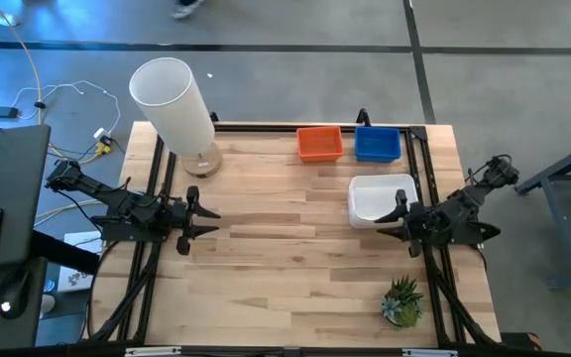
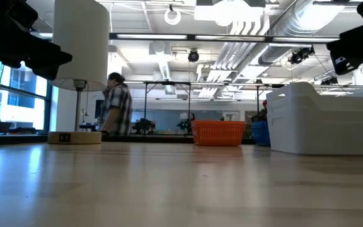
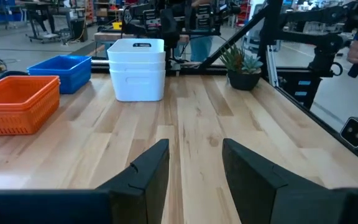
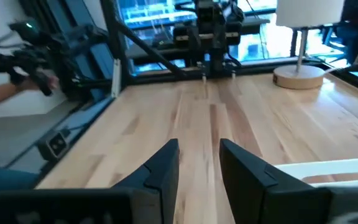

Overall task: Stack baskets by color
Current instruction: Return to Home Position

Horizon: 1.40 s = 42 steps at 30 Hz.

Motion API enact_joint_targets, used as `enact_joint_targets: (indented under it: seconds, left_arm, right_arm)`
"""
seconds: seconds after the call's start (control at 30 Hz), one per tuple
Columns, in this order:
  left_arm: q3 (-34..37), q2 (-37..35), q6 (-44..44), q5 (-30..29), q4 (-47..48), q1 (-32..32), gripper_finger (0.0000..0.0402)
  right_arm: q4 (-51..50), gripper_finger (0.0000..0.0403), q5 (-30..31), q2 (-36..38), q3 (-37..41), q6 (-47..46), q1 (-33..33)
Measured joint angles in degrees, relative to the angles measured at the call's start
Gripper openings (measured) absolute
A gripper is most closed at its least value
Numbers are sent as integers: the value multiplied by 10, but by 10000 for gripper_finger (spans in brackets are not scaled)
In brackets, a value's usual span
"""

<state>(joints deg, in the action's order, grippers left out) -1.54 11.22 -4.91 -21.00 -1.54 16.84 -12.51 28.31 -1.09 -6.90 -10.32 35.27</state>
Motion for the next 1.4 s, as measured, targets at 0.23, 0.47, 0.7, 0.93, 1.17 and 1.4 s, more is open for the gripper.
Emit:
enact_joint_targets:
  seconds: [0.23,0.47,0.7,0.93,1.17,1.4]
  left_arm:
    - [0,0,0,0,2,0,137]
    - [0,0,0,0,3,0,137]
    - [0,0,0,0,3,0,137]
    - [0,0,0,0,3,0,137]
    - [0,0,0,0,3,0,137]
    - [0,0,0,0,3,0,137]
  right_arm:
    - [-36,103,-16,10,-3,14,0]
    - [-68,103,-6,7,-4,14,0]
    - [-67,103,30,7,-4,14,0]
    - [-66,103,27,7,-4,-103,0]
    - [-66,103,27,7,-4,-142,0]
    - [-66,103,28,7,-4,-80,0]
